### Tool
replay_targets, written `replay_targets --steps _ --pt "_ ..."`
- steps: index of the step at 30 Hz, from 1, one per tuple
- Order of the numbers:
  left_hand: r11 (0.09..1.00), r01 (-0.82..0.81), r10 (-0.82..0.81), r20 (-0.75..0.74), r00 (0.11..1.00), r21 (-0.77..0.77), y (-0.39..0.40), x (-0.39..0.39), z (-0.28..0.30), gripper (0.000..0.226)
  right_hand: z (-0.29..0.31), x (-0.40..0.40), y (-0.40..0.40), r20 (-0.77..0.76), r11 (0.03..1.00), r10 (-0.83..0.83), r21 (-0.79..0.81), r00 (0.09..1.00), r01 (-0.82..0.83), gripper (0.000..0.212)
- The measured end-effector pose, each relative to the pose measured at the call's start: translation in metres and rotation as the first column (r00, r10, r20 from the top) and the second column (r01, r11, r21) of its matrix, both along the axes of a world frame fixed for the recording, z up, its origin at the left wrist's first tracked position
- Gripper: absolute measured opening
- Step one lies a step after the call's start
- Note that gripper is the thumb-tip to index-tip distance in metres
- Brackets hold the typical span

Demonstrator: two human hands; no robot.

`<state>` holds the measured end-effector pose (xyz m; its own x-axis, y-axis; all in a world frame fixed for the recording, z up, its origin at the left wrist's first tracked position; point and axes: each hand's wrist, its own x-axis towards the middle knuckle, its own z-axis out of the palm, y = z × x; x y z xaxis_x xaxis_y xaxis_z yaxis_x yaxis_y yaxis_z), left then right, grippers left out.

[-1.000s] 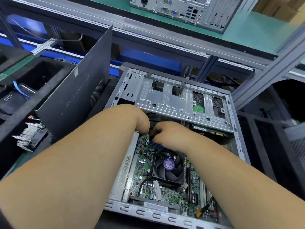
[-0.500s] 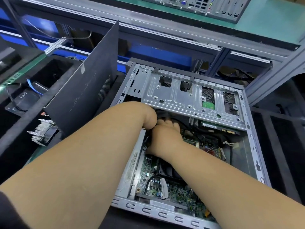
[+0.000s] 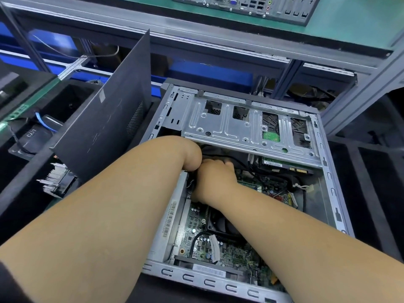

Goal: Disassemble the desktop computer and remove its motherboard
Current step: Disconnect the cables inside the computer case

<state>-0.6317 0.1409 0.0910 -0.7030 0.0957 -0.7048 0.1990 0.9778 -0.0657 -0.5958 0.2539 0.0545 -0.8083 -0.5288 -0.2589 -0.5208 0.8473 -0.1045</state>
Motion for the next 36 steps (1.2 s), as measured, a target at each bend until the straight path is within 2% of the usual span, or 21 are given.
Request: replay_targets --steps 7,11,14,19,25,29,32,36 --pt "0.999 0.041 -0.04 0.022 0.999 -0.028 0.002 0.001 0.002 0.027 -0.005 0.003 -0.004 -0.025 0.999 0.037 0.006 0.999 -0.037 0.042" --pt "0.999 0.024 -0.023 0.03 0.999 -0.028 0.002 0.001 0.002 0.033 0.003 -0.005 -0.002 0.075 0.999 -0.004 0.034 0.997 0.002 0.035" --pt "1.0 0.019 -0.018 0.042 0.999 -0.015 0.0 0.001 0.002 0.037 0.003 -0.003 -0.003 0.059 0.999 0.006 0.048 0.998 -0.009 0.037" --pt "0.998 0.043 -0.041 0.054 0.998 -0.035 0.0 0.0 0.0 0.023 -0.004 0.003 -0.006 -0.015 0.999 0.04 0.025 0.999 -0.04 0.034" --pt "0.998 0.04 -0.038 0.027 0.999 -0.056 0.0 -0.002 -0.002 0.03 0.007 -0.008 -0.004 0.132 0.994 -0.022 0.109 0.991 0.007 0.035" --pt "0.995 0.07 -0.068 0.035 0.997 -0.072 0.001 -0.002 -0.001 0.031 0.001 0.0 -0.006 0.026 0.997 0.042 0.057 0.999 -0.043 0.03" --pt "0.993 0.084 -0.081 0.037 0.996 -0.078 0.001 -0.002 -0.001 0.031 -0.004 0.005 -0.007 -0.049 0.995 0.09 0.052 0.995 -0.088 0.035" --pt "0.996 0.06 -0.058 0.035 0.998 -0.069 0.0 -0.002 -0.001 0.031 0.005 -0.004 -0.004 0.063 0.997 0.011 0.075 0.998 -0.016 0.033"
